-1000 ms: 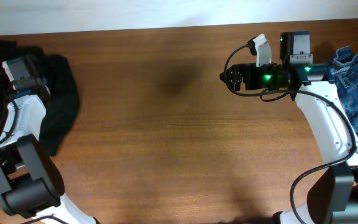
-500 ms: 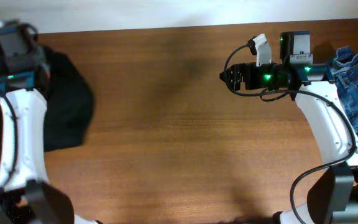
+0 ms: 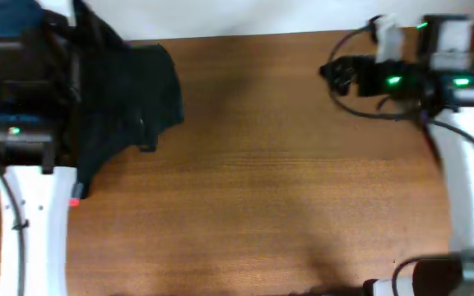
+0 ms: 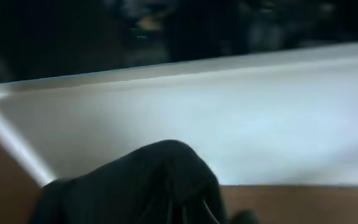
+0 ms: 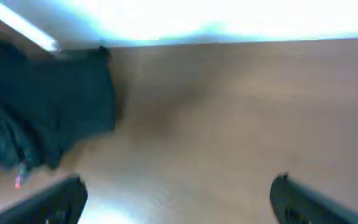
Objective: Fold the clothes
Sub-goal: 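Lift the black garment with the left gripper and drag it rightward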
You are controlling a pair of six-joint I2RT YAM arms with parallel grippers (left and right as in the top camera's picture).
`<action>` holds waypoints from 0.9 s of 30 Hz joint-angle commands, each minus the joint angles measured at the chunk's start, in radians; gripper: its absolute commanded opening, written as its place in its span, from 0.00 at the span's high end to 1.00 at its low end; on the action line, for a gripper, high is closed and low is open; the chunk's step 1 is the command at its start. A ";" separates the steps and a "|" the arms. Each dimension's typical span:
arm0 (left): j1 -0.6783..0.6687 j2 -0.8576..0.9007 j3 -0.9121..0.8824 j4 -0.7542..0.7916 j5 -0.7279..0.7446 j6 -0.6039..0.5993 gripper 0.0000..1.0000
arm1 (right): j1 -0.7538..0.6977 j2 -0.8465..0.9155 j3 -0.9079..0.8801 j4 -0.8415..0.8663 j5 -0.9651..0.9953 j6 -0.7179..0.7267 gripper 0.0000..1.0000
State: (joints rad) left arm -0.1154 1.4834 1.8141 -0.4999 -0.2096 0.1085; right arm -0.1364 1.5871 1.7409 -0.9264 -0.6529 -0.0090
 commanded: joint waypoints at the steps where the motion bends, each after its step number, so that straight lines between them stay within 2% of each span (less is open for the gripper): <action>1: -0.130 0.034 0.034 0.043 0.076 -0.017 0.99 | -0.082 -0.034 0.129 -0.098 -0.008 -0.021 0.01; 7: -0.299 0.134 0.034 0.199 0.074 -0.019 0.99 | -0.201 -0.034 0.162 -0.221 -0.008 -0.021 0.01; 14: -0.384 0.177 0.034 0.452 0.076 -0.267 0.99 | -0.364 -0.034 0.162 -0.238 -0.005 0.026 0.02; 18: -0.444 0.177 0.034 0.534 0.093 -0.307 0.99 | -0.451 -0.034 0.162 -0.237 -0.006 0.052 0.01; 21: -0.510 0.179 0.034 0.551 0.099 -0.307 0.99 | -0.490 -0.034 0.162 -0.245 -0.010 0.055 0.01; 27: -0.642 0.263 0.034 0.415 0.127 -0.305 0.99 | -0.526 -0.034 0.162 -0.249 -0.009 0.055 0.01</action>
State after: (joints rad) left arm -0.7235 1.7035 1.8133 -0.0742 -0.1257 -0.1814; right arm -0.6460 1.5539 1.8935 -1.1751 -0.6556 0.0452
